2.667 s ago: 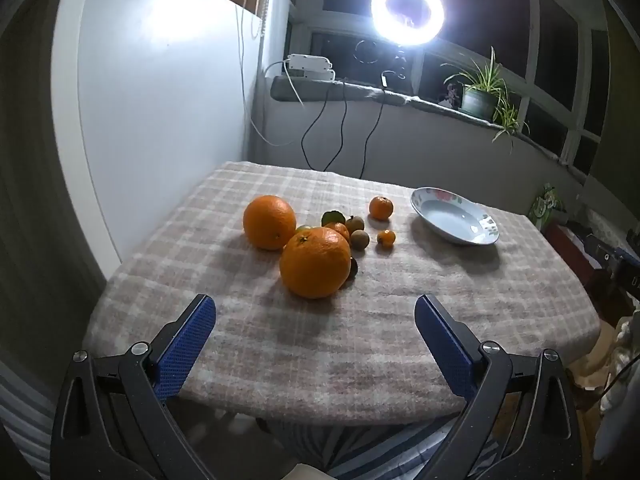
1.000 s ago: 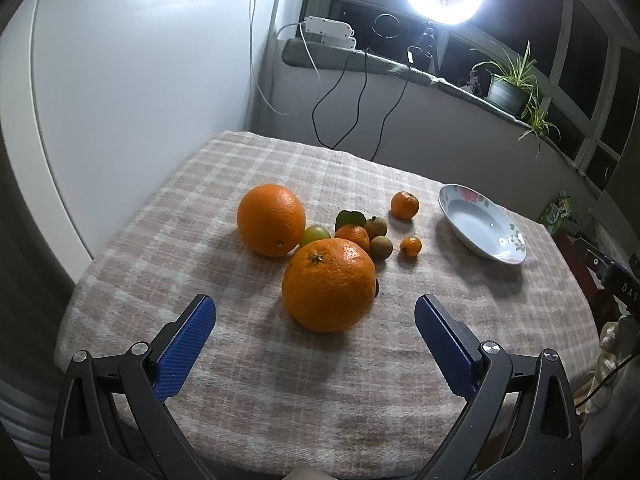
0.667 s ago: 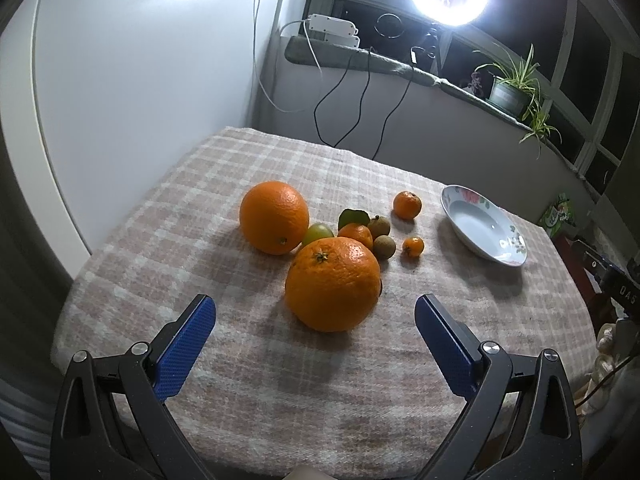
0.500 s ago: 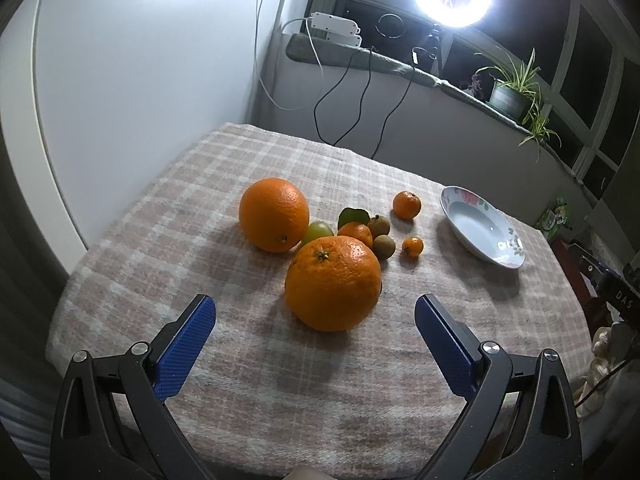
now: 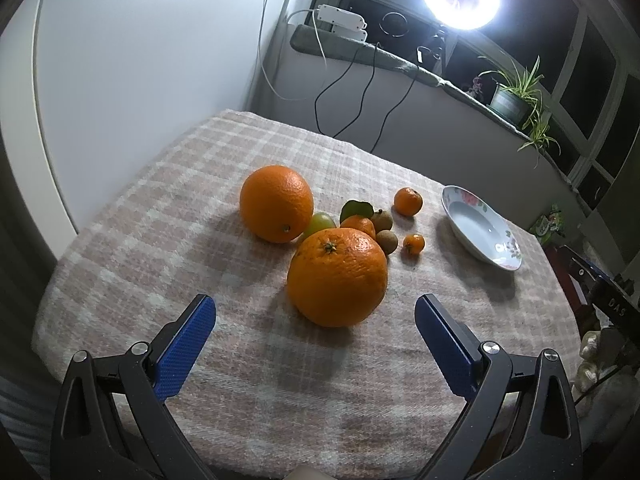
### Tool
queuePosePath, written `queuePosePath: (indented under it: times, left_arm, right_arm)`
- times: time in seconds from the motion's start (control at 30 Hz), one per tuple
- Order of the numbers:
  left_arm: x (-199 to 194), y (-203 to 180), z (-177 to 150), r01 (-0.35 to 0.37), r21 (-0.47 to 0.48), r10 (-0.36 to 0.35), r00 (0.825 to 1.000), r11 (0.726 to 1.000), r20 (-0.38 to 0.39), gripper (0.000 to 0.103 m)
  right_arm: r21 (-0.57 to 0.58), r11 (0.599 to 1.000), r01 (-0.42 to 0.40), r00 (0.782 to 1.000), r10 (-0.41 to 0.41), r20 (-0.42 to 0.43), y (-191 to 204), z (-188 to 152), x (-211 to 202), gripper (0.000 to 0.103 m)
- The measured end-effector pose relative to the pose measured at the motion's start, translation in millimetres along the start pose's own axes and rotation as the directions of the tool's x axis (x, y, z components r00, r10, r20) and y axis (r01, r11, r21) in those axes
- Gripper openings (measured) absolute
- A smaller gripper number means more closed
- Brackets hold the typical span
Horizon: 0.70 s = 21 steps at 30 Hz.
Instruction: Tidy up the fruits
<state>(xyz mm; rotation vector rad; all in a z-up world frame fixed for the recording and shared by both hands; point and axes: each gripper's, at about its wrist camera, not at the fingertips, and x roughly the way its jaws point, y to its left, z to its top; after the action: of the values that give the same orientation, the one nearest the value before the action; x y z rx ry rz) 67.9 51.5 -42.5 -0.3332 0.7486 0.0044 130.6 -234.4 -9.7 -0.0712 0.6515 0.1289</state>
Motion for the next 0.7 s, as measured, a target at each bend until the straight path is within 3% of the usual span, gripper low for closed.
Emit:
queuePosePath:
  times: [0.13,0.3,0.43,0.57,0.63,0.7]
  left_arm:
    - [5,5,0,0.032,-0.031,-0.033,0.999,0.999,-0.013,0.1]
    - [11,13,0,0.082,-0.076,-0.084,0.996,0.994,-0.03,0.1]
    - [18,17,2,0.112,-0.095,-0.116,0.992,0.989,-0.04,0.099]
    - [26,20,3,0.123,-0.1,-0.129,0.99,0.987,-0.055,0.098]
    - [29,21,2,0.138,-0.105,-0.145,0.988,0.985,-0.061,0.098]
    - [32,19,1,0.148,-0.1,-0.155,0.986,0.984,-0.065,0.098]
  right_arm:
    - [-0.009,0.998,-0.061,0.998,0.061,-0.002,8,2,4,0.103]
    - [-0.008,0.976,-0.217,0.975,0.216,-0.041,24,2,16,0.103]
    - [0.007,0.939,-0.343,0.935,0.342,-0.091,42,2,29,0.098]
    - [0.062,0.88,-0.47,0.865,0.474,-0.163,60,2,50,0.095]
    - [0.063,0.866,-0.497,0.847,0.499,-0.184,71,3,58,0.093]
    - [0.065,0.839,-0.54,0.813,0.54,-0.218,85,5,67,0.091]
